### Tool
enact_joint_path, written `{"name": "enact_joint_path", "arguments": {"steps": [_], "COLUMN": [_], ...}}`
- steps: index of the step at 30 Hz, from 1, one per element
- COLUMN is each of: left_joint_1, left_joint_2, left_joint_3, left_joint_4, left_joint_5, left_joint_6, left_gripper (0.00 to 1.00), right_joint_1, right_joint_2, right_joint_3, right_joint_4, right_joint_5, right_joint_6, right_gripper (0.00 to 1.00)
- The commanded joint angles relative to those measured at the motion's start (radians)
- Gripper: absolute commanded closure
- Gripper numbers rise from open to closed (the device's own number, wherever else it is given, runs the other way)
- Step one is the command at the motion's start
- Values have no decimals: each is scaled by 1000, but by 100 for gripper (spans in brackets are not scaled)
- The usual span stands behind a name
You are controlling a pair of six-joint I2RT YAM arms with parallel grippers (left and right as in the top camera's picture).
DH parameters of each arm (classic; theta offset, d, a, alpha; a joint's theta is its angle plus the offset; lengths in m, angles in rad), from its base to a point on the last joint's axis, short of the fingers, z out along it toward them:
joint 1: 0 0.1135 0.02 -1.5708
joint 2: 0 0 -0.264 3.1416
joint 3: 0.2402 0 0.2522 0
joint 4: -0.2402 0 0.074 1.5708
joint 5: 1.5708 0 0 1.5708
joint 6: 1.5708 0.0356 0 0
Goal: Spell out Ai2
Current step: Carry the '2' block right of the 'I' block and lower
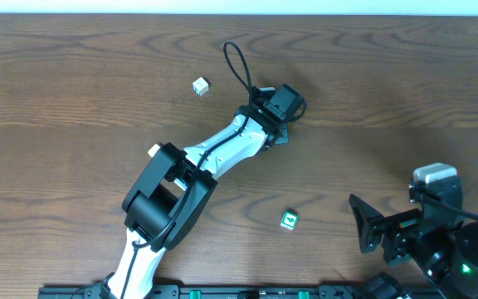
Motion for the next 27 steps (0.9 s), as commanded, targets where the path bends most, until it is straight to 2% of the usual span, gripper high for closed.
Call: {"name": "enact_joint_path", "arguments": {"steps": [1,4,5,12,17,22,27], "left_joint_1": [3,3,3,3,4,19,27], "left_joint_2": [14,14,14,14,14,14,-7], "left_joint_3": [0,0,0,0,0,14,103], "left_joint_4": [-2,-2,-1,6,65,119,73], "left_joint_5": [-25,-25,-25,-29,-52,-108,-108], "left_joint_6": [5,5,5,10,80,113,179], "left_gripper": [74,59,57,54,54,48,51], "right_joint_1": [-9,-9,-9,-9,-9,-9,-9], "right_joint_2": [-2,-2,-2,-2,-2,-2,1], "right_joint_3": [2,2,2,2,2,2,-6], "right_joint_4": [-3,-4,-3,-3,-3,-3,-1], "right_joint_5": [5,4,4,4,4,4,40], "right_joint_6": [12,13,13,13,13,13,13], "right_gripper": [1,1,1,1,1,1,1]}}
